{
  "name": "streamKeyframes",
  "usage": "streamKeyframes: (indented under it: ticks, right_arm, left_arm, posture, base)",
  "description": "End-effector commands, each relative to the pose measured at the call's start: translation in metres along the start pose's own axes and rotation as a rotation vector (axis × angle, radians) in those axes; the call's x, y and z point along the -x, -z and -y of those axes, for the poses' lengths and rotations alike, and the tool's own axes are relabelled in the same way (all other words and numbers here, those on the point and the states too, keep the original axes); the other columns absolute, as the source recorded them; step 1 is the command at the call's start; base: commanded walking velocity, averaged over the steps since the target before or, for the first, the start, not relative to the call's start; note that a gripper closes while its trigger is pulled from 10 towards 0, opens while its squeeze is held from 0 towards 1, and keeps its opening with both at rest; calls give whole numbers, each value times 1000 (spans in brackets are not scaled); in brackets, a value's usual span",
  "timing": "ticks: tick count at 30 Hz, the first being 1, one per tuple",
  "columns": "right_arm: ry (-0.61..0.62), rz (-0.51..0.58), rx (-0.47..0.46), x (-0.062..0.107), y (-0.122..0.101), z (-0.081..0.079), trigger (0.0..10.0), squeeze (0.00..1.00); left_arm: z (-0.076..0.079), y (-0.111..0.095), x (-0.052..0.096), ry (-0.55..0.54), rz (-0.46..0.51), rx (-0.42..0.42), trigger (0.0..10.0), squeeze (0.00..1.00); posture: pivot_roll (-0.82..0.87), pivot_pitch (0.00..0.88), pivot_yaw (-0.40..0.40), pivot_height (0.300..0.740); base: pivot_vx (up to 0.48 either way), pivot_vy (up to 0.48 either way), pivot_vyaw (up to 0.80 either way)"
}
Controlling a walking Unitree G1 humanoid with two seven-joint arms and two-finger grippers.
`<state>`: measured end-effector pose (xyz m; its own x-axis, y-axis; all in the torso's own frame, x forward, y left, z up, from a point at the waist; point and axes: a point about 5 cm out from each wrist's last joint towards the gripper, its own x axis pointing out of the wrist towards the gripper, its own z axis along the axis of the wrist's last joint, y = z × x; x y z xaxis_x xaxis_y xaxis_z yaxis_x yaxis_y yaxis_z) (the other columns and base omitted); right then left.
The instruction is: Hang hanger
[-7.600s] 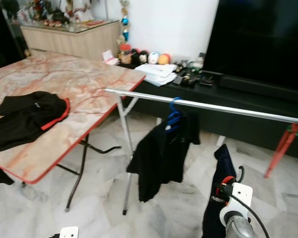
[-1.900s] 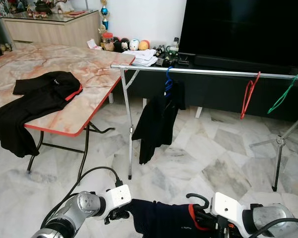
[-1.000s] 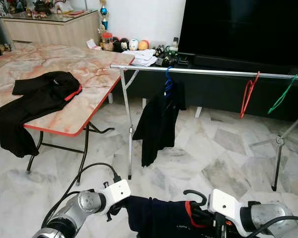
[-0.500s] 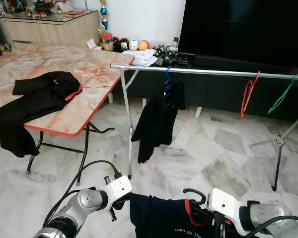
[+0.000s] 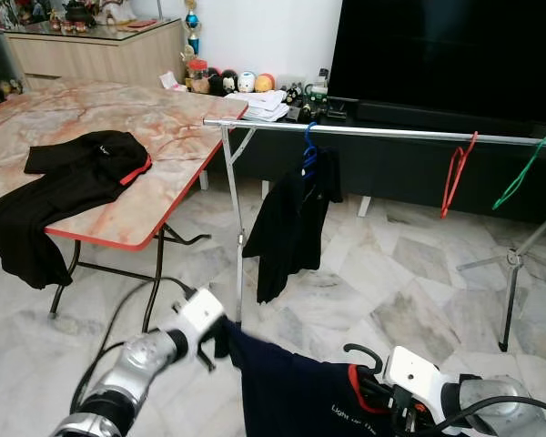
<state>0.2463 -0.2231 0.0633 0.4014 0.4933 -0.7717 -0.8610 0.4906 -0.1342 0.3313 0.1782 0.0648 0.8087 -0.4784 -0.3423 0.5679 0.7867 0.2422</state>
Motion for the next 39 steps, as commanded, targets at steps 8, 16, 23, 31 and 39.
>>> streamKeyframes:
  ticks: [8, 16, 23, 31, 39]
  right_arm:
    - [150, -37, -49, 8, 11, 21, 10000, 0]
    - [318, 44, -166, 8, 2, 41, 10000, 0]
    - [318, 216, -244, 4, -24, 45, 10000, 0]
    - [227, 196, -187, 0, -27, 35, 10000, 0]
    - [195, 98, -126, -17, -14, 27, 10000, 0]
  left_arm:
    - [-48, 17, 31, -237, -138, -62, 0, 0]
    - [-38, 55, 44, -208, -379, -94, 0, 0]
    - [16, 71, 32, 190, -466, -175, 0, 0]
    - [31, 50, 15, 295, -388, -190, 0, 0]
    - [28, 40, 8, 235, -349, -210, 0, 0]
  posture:
    - [18, 13, -20, 740]
    - [26, 15, -21, 740]
    - [23, 14, -23, 740]
    - [26, 9, -28, 740]
    - [165, 0, -95, 740]
  base:
    - [0, 0, 0]
    - [0, 0, 0]
    - [0, 0, 0]
    - [0, 0, 0]
    - [0, 0, 0]
